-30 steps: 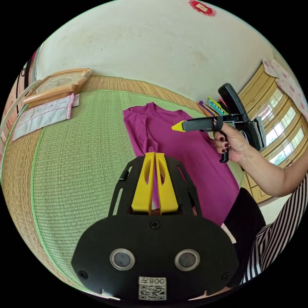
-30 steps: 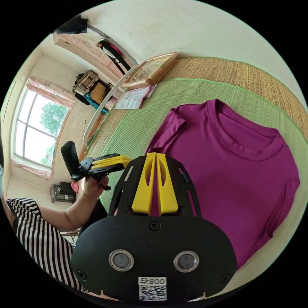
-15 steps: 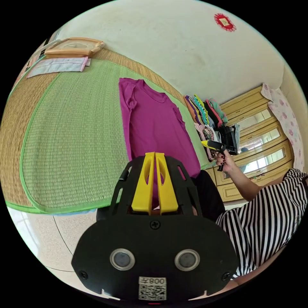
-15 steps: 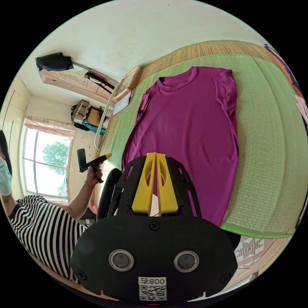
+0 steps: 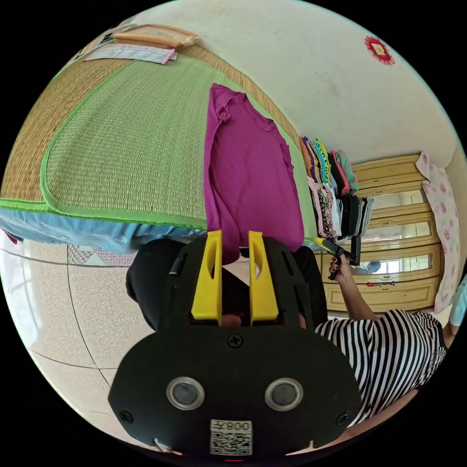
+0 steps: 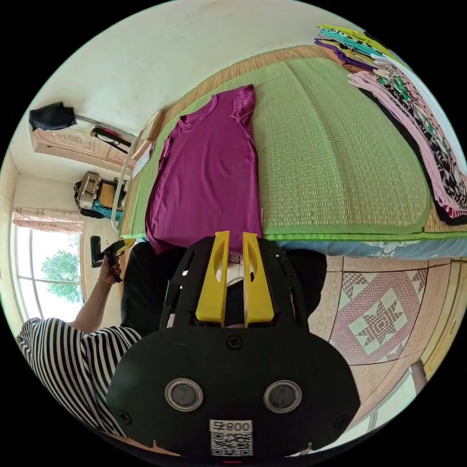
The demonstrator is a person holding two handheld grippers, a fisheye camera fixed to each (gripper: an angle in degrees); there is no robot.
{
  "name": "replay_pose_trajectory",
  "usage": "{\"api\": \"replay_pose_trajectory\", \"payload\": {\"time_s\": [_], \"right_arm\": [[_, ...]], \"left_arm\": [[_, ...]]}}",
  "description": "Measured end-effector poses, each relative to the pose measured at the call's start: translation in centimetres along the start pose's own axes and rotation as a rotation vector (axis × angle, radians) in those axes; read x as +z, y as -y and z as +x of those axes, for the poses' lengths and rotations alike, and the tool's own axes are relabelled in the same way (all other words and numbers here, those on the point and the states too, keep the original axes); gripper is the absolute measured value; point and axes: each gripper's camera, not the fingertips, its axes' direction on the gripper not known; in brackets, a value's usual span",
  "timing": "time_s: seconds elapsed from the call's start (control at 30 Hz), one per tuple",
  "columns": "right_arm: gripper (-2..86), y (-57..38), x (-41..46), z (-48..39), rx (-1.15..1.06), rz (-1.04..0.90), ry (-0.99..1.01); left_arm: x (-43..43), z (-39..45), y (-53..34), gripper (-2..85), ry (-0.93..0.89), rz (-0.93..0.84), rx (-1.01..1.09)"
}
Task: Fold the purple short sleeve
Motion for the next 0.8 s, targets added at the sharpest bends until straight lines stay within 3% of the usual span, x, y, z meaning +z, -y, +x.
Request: {"api": "replay_pose_trajectory", "payload": {"time_s": [0.53, 0.8], "right_arm": [[6.9, -2.8, 3.5, -0.1, 0.046, -0.052, -0.034], [6.9, -2.8, 4.5, -0.2, 0.048, -0.074, -0.049]], "left_arm": [[10.4, 0.2, 5.5, 8.6, 0.276, -0.455, 0.009], [10.6, -0.1, 4.8, 3.0, 0.24, -0.463, 0.023]]}}
